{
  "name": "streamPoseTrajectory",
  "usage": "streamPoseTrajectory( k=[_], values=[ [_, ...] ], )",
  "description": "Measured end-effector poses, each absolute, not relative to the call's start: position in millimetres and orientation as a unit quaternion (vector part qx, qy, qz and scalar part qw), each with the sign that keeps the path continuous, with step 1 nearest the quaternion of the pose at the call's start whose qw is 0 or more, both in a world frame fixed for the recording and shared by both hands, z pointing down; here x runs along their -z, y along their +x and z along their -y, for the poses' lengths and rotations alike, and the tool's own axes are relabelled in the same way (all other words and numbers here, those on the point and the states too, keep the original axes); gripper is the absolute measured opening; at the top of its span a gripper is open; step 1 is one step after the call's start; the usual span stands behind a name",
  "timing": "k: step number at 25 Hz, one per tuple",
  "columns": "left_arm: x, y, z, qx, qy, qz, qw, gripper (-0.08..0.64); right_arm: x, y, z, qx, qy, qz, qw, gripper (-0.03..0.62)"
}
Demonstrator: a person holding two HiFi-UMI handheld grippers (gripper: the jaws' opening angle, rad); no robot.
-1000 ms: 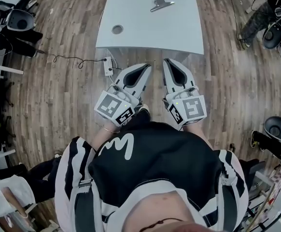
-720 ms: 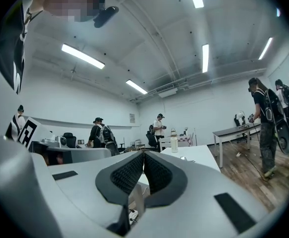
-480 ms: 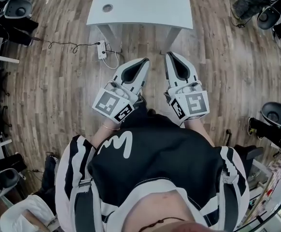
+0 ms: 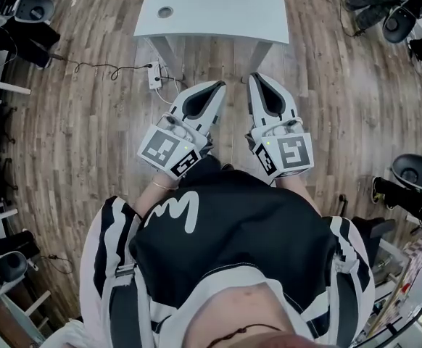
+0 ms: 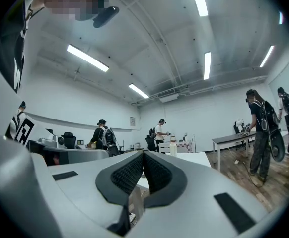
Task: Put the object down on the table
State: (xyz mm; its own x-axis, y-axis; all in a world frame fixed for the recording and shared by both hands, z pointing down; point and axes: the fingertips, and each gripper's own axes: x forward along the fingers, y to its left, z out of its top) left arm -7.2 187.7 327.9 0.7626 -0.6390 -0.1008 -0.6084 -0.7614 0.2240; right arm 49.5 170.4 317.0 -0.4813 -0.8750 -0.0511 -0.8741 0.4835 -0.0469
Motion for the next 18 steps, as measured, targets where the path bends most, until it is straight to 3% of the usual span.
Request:
streamPoseTrajectory(
  k=[18],
  values=[
    [-332, -36, -171, 0.086, 0.935, 0.331, 0.093, 0.003, -320, 16, -156, 0.01, -0.502, -0.864, 0.035, 0.017]
  ],
)
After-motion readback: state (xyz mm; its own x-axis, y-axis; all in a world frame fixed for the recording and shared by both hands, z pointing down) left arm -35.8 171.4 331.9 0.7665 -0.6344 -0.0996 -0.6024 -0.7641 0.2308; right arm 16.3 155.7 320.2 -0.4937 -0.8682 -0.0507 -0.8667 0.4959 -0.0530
